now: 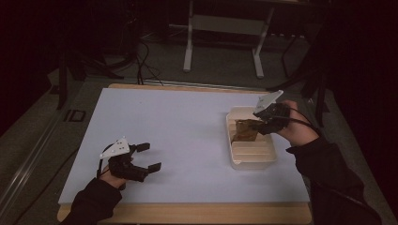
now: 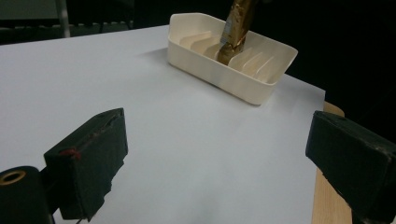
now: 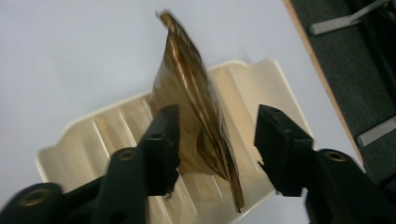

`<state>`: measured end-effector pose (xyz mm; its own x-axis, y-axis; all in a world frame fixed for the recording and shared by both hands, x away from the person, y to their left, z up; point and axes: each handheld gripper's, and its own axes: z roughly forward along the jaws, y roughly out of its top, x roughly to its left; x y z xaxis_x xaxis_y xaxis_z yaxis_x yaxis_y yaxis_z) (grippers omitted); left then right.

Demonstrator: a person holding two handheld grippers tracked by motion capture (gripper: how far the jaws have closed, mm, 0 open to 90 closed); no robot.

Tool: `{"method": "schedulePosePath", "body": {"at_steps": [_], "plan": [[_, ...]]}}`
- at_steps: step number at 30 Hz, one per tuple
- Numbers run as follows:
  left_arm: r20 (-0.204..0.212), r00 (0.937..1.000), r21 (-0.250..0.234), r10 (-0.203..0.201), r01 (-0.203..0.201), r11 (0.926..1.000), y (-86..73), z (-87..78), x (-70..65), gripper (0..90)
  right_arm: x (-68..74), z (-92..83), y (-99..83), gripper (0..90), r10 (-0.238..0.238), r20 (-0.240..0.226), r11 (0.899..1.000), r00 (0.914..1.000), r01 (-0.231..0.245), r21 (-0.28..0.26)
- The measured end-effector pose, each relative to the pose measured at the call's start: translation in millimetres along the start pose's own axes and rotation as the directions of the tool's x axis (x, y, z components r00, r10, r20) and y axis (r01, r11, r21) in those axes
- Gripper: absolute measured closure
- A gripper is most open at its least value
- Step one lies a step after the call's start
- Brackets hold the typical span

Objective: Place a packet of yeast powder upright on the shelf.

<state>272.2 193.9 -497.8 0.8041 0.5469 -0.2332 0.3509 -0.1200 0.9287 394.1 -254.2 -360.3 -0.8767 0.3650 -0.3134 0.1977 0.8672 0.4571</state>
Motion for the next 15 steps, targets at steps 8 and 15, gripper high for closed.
{"method": "schedulePosePath", "body": {"at_steps": [8, 15], "plan": [[-0.001, 0.9999, 0.004, 0.010, -0.010, 0.9999, -0.1, 0.3, -0.4, 6.5, 5.9, -17.9, 3.2, 39.5, 0.108, -0.032, 0.985, 0.9937, -0.111, -0.131], [0.008, 0.9998, 0.011, 0.016, -0.016, 0.9998, -0.5, 1.4, -2.0, 6.5, 17.3, -22.0, 1.3, 26.9, 0.202, -0.055, 0.953, 0.9777, -0.210, -0.218]]}}
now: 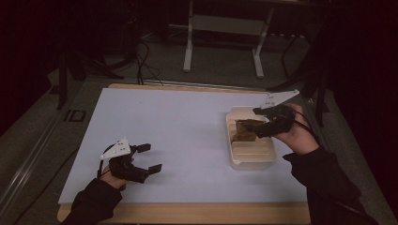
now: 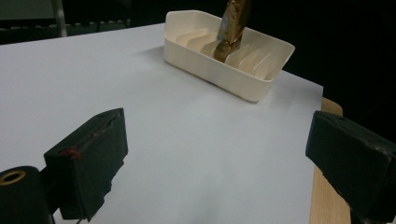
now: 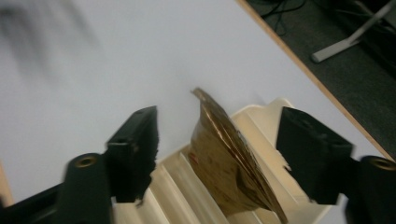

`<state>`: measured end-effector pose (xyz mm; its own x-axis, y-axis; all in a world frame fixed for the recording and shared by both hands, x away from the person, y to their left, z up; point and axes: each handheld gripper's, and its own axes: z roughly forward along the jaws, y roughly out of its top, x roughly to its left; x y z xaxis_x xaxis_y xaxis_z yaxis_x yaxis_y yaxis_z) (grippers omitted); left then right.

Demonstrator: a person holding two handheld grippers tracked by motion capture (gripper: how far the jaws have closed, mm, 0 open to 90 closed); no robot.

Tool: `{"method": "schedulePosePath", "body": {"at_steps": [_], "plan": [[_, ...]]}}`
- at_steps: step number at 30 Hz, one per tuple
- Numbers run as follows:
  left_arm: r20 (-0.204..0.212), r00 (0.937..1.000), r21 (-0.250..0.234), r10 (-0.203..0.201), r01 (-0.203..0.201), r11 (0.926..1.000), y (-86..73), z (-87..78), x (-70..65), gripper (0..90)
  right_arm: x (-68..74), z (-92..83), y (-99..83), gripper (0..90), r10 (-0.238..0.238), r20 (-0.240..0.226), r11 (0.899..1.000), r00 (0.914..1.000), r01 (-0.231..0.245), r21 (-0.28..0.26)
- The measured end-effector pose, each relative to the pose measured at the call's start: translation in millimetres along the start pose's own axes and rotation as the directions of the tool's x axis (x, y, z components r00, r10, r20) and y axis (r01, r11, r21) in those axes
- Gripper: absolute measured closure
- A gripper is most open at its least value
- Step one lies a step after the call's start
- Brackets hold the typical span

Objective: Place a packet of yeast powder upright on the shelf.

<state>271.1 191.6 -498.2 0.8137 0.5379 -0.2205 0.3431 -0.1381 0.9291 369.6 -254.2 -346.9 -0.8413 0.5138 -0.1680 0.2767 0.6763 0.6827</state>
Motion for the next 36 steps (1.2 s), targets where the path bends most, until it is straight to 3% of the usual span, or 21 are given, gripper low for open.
{"method": "schedulePosePath", "body": {"at_steps": [5, 7, 9, 15, 21, 27, 36], "plan": [[0.000, 1.0000, 0.000, 0.003, -0.003, 1.0000, -0.3, 0.0, -0.6, 6.5, 11.6, 0.6, -2.0, 12.3, 0.047, -0.005, 0.997, 0.9989, -0.047, -0.055], [0.002, 1.0000, 0.001, 0.006, -0.006, 1.0000, -0.6, -0.2, -0.9, 6.5, 15.7, 0.4, -2.8, 10.5, 0.078, -0.004, 0.993, 0.9969, -0.078, -0.083], [0.002, 1.0000, -0.001, 0.009, -0.009, 1.0000, -0.7, -0.5, -1.1, 6.5, 19.2, -0.4, -4.3, 10.4, 0.097, -0.031, 0.987, 0.9948, -0.100, -0.127], [0.005, 0.9999, -0.004, 0.012, -0.012, 0.9999, -0.3, -1.1, -2.4, 6.5, 34.1, 0.3, -7.6, 10.4, 0.109, 0.005, 0.983, 0.9940, -0.107, -0.148], [0.005, 0.9999, -0.005, 0.012, -0.012, 0.9999, -0.2, -1.1, -2.6, 6.5, 50.6, 2.6, -16.3, 10.4, 0.133, -0.037, 0.971, 0.9904, -0.138, -0.197], [0.004, 0.9998, 0.000, 0.020, -0.020, 0.9998, 0.4, -1.4, -3.6, 6.6, 70.9, 10.3, -28.9, 12.6, 0.126, -0.027, 0.969, 0.9917, -0.128, -0.210], [0.008, 0.9997, -0.005, 0.022, -0.022, 0.9997, 0.6, -2.2, -4.6, 6.5, 96.6, 8.0, -49.4, 12.8, 0.139, -0.023, 0.953, 0.9900, -0.140, -0.267]]}}
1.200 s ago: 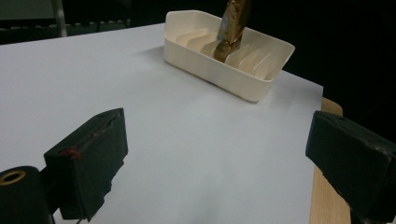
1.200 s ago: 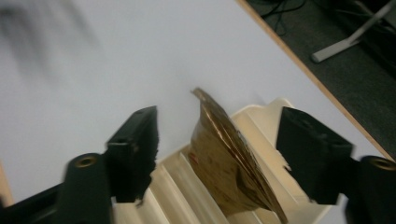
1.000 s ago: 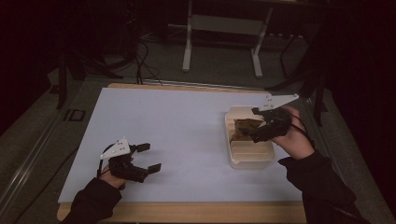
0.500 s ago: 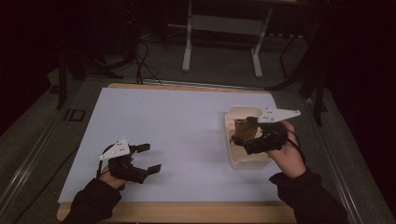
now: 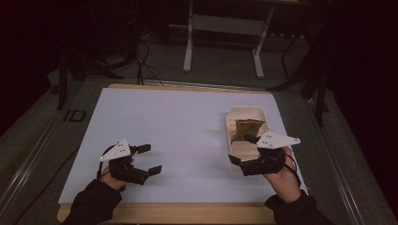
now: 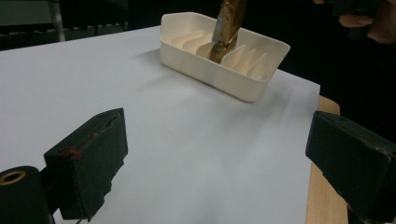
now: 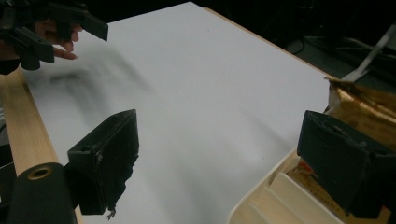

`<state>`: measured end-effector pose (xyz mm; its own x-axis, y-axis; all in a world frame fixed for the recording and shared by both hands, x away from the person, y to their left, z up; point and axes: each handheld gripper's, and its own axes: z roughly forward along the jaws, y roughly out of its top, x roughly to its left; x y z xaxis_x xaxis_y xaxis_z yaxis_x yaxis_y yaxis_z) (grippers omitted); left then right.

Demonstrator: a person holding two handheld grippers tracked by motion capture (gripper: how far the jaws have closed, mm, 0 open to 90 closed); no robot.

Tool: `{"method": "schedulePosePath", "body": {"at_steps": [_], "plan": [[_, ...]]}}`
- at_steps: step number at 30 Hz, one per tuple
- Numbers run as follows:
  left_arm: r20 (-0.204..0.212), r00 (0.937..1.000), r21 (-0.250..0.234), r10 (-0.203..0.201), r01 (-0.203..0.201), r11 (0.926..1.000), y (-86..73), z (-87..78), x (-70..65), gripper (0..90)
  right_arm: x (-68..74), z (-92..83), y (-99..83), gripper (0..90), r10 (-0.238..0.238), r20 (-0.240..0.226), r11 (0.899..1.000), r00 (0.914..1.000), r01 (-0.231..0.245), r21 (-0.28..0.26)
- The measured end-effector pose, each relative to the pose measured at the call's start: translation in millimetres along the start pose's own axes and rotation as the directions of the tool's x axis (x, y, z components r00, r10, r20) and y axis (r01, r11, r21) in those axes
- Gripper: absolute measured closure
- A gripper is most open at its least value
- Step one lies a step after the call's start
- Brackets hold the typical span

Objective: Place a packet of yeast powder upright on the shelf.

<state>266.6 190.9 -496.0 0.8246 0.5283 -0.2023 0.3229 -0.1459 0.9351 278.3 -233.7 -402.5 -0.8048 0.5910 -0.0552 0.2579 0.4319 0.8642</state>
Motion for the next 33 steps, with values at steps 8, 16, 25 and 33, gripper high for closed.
{"method": "schedulePosePath", "body": {"at_steps": [8, 16, 25, 33], "plan": [[0.001, 1.0000, 0.000, 0.007, -0.007, 1.0000, 0.3, -1.1, -1.3, 6.6, 16.4, -7.2, -25.4, 12.7, 0.027, -0.005, 0.999, 0.9996, -0.027, -0.045], [0.004, 1.0000, -0.002, 0.009, -0.009, 1.0000, 0.4, -1.5, -1.8, 6.6, 16.9, -5.4, -46.9, 11.9, 0.028, -0.024, 0.999, 0.9993, -0.029, -0.039], [0.004, 0.9999, -0.004, 0.011, -0.011, 0.9999, 0.4, -2.8, -2.2, 6.6, 20.2, -4.4, -68.2, 11.5, 0.019, -0.007, 1.000, 0.9998, -0.019, 0.011], [0.003, 0.9999, -0.003, 0.012, -0.012, 0.9999, -0.1, -3.4, -2.5, 6.6, 23.4, -7.3, -79.3, 11.5, 0.005, 0.032, 1.000, 0.9995, -0.006, 0.024]]}}
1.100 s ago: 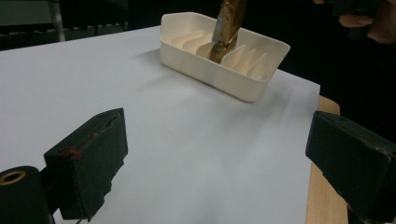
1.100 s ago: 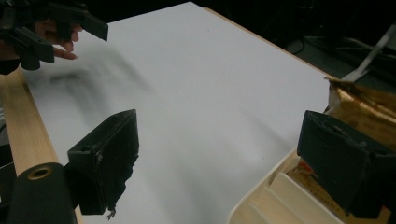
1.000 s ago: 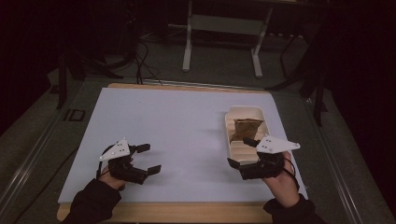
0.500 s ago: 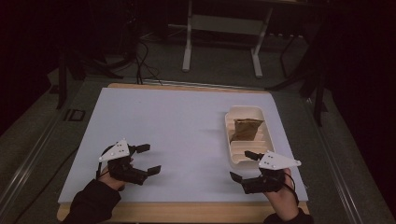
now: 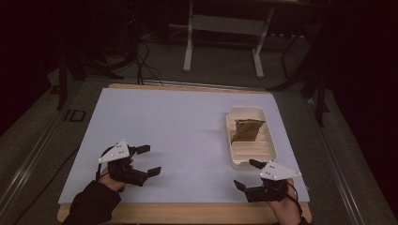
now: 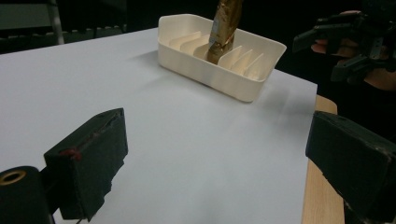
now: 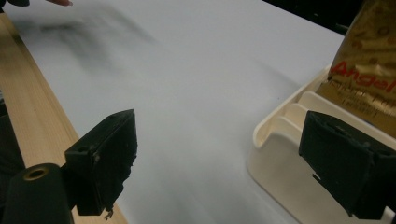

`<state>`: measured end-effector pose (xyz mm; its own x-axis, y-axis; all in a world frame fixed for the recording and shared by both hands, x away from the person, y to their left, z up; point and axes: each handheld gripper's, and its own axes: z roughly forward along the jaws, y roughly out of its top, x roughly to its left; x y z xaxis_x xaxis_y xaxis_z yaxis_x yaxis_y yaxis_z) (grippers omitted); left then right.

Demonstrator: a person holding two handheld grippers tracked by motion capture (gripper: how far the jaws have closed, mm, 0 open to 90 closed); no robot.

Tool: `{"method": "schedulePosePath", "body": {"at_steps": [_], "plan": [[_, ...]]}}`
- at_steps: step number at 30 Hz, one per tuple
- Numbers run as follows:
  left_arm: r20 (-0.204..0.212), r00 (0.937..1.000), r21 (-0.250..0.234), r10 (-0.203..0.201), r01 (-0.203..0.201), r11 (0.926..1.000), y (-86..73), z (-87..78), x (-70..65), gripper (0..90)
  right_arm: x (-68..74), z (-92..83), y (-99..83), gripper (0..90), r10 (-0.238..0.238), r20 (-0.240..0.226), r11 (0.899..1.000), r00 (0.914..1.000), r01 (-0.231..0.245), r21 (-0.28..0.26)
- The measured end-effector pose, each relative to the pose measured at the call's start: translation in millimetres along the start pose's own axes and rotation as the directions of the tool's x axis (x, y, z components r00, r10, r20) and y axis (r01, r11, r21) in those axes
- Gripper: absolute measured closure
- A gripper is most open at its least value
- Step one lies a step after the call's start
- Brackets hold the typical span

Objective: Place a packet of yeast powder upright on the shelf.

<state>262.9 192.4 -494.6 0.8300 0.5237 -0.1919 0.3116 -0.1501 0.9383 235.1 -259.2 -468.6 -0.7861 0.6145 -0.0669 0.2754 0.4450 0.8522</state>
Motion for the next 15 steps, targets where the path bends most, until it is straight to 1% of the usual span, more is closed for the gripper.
{"method": "schedulePosePath", "body": {"at_steps": [4, 6, 7, 14, 15], "plan": [[0.002, 1.0000, 0.003, 0.004, -0.004, 1.0000, -0.2, 0.2, -0.7, 6.6, 1.3, -1.8, -5.6, 11.6, 0.001, 0.022, 1.000, 0.9998, -0.001, 0.004], [0.004, 1.0000, 0.006, 0.007, -0.008, 1.0000, -0.4, 0.3, -1.2, 6.6, 1.6, -3.3, -7.7, 11.6, -0.024, 0.035, 1.000, 0.9991, 0.024, 0.017], [0.005, 0.9999, 0.008, 0.010, -0.010, 0.9999, -0.5, 0.4, -1.2, 6.5, 1.2, -4.6, -8.8, 11.6, -0.027, 0.039, 1.000, 0.9989, 0.026, 0.017], [0.006, 0.9999, 0.007, 0.013, -0.013, 0.9999, -0.7, 0.8, -1.2, 6.5, -4.3, -9.3, -16.8, 11.6, -0.019, 0.076, 0.999, 0.9969, 0.017, 0.036], [0.006, 0.9999, 0.008, 0.015, -0.015, 0.9999, -0.8, 0.8, -1.2, 6.5, -4.9, -10.0, -17.7, 11.6, -0.018, 0.075, 0.999, 0.9970, 0.015, 0.037]]}}
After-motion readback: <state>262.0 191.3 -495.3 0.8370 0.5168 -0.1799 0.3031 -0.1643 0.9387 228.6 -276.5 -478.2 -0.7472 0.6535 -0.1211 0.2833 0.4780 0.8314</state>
